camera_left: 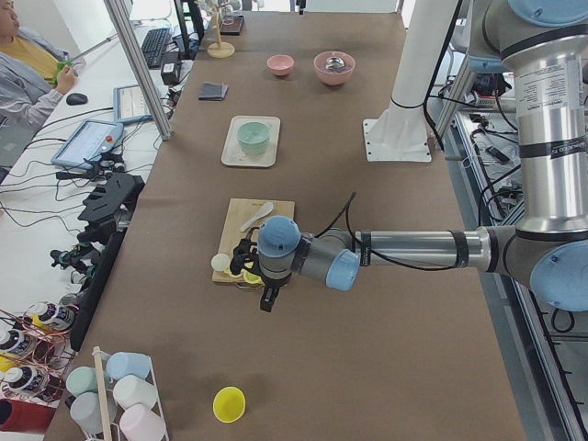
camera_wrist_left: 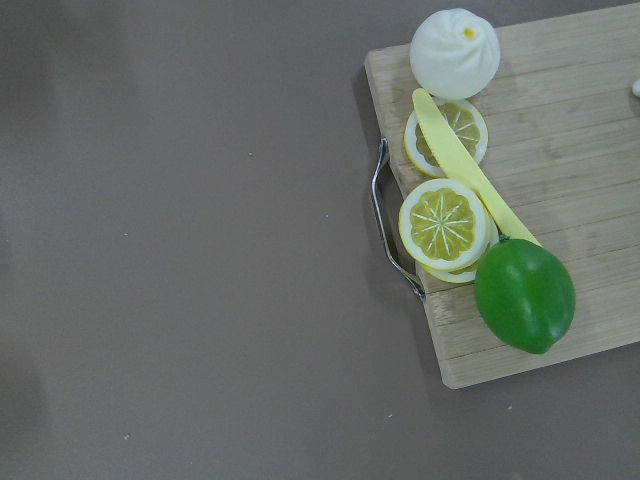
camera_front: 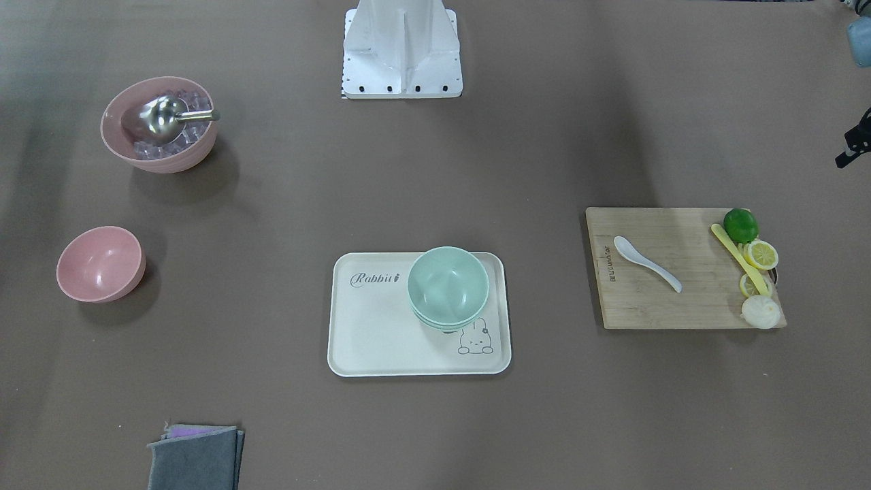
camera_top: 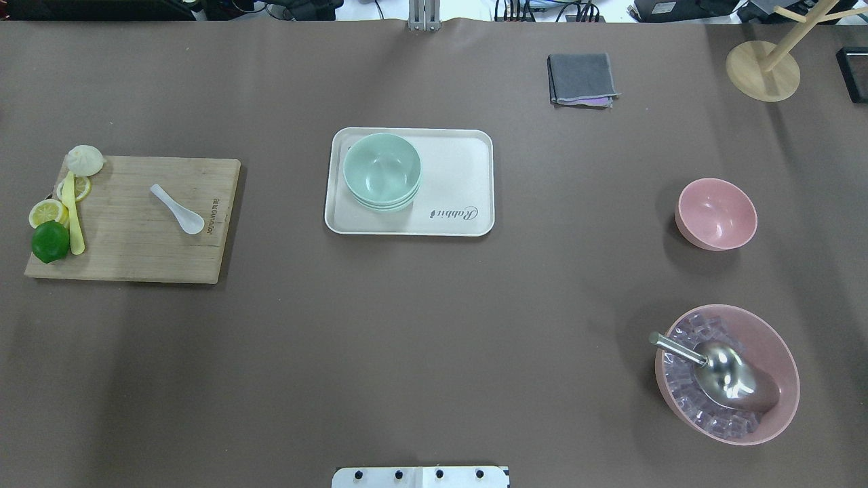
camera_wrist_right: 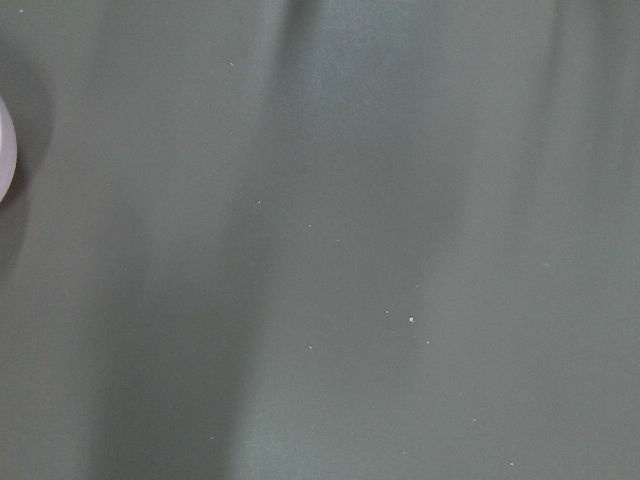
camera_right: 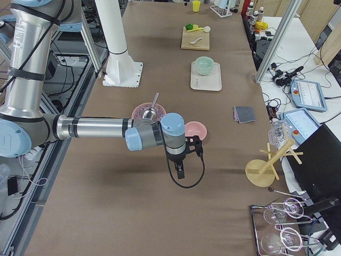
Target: Stack pink bowl on green and place spoon
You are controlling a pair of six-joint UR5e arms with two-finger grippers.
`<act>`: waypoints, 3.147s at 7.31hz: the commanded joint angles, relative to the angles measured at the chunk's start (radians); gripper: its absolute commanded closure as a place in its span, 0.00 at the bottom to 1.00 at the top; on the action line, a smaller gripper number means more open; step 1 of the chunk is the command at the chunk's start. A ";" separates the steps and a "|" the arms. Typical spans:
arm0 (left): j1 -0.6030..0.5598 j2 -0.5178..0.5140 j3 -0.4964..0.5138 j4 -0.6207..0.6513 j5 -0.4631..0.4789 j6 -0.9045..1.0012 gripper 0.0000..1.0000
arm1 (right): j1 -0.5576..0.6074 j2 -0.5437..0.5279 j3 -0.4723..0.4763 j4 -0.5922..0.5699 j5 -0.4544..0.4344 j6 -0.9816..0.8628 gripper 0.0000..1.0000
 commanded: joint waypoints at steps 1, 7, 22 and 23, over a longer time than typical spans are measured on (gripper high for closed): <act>0.000 -0.001 0.009 0.000 0.001 0.001 0.02 | -0.001 0.010 -0.001 0.002 -0.002 0.011 0.00; 0.000 -0.003 0.010 0.000 -0.001 0.001 0.02 | -0.001 0.010 -0.002 0.000 0.012 0.015 0.00; 0.007 -0.053 0.066 -0.020 -0.001 0.000 0.02 | -0.370 0.389 -0.344 0.194 0.066 0.558 0.00; 0.008 -0.061 0.073 -0.019 -0.001 0.000 0.02 | -0.370 0.383 -0.337 0.194 0.067 0.576 0.37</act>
